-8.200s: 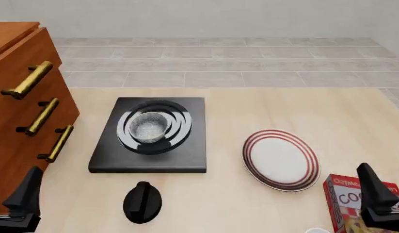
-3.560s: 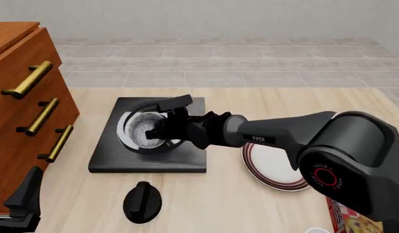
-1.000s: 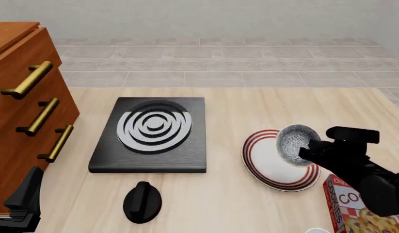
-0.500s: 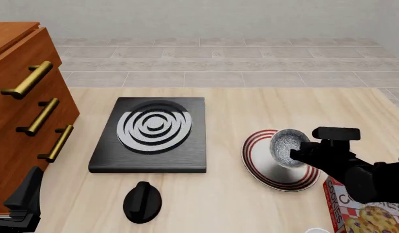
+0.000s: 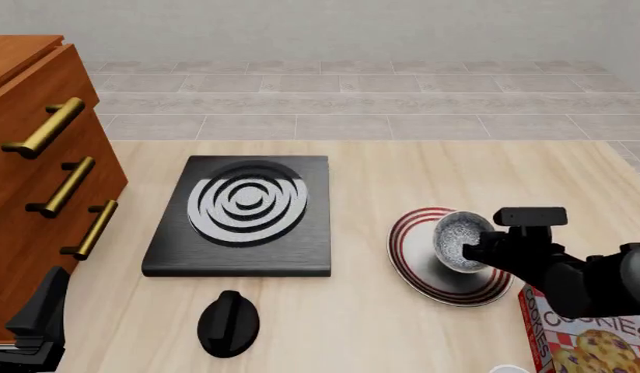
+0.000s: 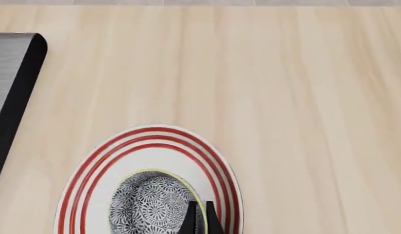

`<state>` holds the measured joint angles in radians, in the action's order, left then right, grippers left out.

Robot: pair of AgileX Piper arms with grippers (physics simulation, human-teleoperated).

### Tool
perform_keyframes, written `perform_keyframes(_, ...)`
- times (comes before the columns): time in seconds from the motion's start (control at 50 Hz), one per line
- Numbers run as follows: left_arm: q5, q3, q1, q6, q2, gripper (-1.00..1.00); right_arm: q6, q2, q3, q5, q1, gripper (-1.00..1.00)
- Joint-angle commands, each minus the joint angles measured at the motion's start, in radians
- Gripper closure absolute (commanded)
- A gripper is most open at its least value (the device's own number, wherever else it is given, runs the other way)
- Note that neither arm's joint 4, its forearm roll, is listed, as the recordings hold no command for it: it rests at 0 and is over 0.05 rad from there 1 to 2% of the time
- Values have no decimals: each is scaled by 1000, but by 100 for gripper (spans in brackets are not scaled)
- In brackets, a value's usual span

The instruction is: Pick the akita bowl on the stove and place it on the plate.

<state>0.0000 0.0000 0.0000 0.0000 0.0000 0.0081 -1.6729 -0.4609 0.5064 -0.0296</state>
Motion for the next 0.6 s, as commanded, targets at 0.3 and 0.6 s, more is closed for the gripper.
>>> perform_keyframes(0.3,0,0,0,0,0,-100,-16,-18,10,10,-1,-100)
perform_keyframes(0.6,0,0,0,0,0,-100,-20,82,7,-41,29,-100)
